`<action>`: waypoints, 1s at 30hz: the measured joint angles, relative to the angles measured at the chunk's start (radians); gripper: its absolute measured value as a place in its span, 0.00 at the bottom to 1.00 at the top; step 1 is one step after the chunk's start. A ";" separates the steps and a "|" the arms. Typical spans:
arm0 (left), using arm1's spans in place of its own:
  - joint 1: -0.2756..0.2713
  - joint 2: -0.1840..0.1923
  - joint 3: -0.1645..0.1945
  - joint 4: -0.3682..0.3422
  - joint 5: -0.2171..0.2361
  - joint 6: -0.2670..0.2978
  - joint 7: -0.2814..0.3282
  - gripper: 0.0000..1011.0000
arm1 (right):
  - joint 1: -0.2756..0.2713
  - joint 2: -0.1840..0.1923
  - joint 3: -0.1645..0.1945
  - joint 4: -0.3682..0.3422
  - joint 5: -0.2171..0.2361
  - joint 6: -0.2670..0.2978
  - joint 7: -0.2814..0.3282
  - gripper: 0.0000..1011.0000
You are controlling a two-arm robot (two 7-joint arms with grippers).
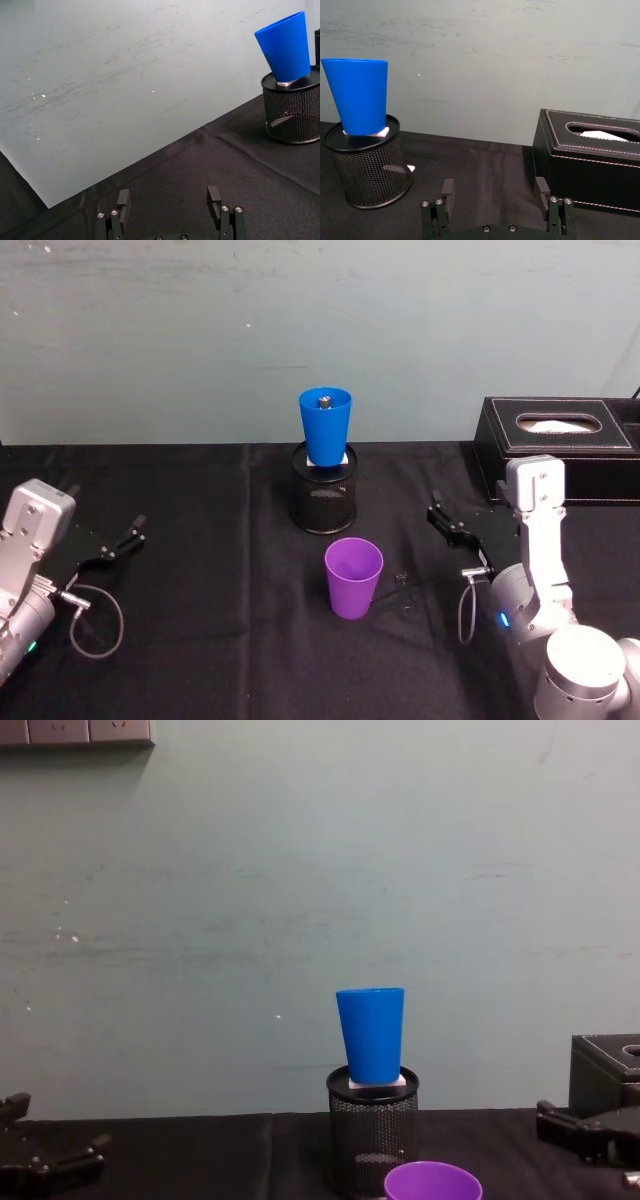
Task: Pick up one cup with a gripper and tap it against the other cup.
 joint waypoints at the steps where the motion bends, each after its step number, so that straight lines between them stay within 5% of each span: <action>1: 0.000 0.000 0.000 0.000 0.000 0.000 0.000 0.99 | 0.000 -0.002 0.001 0.002 0.000 -0.001 0.003 0.99; 30: 0.000 0.000 0.000 0.000 0.000 0.000 0.000 0.99 | -0.001 -0.001 0.001 -0.001 0.001 -0.002 0.004 0.99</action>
